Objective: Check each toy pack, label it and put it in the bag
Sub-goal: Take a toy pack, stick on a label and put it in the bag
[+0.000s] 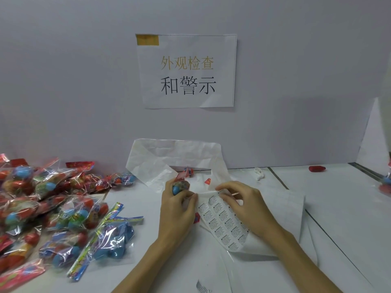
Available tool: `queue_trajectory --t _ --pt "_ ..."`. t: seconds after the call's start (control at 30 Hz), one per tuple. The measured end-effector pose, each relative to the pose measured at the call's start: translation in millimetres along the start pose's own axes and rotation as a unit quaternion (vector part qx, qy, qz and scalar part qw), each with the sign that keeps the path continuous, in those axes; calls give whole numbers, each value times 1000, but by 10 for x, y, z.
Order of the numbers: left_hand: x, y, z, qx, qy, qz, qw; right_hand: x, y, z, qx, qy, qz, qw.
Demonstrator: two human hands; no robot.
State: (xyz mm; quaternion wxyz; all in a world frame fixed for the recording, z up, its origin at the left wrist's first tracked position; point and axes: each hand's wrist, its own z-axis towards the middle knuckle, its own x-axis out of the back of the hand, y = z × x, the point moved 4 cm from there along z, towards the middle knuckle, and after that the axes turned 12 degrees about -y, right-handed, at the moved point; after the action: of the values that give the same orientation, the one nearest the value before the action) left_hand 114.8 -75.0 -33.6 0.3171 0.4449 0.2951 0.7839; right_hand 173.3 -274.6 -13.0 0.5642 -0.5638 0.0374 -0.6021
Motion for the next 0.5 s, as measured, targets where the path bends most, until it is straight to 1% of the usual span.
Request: queue_trajectory --t 0.1,0.2,0.23,0.33,0.5 --pt "21 56 -4 -16 1 -2 1000 -22 15 -12 -7 6 12 1000" --pt "2 115 -37 -54 -39 23 997 -50 44 -14 -26 10 31 999" --pt "-2 105 -35 -59 -39 23 997 -50 52 -10 -34 13 37 999" --pt "23 72 -20 -33 -23 -1 999 -45 55 1 -43 9 35 998" --pt "18 66 -22 -10 -34 10 999 -11 37 -13 -46 -8 28 998"
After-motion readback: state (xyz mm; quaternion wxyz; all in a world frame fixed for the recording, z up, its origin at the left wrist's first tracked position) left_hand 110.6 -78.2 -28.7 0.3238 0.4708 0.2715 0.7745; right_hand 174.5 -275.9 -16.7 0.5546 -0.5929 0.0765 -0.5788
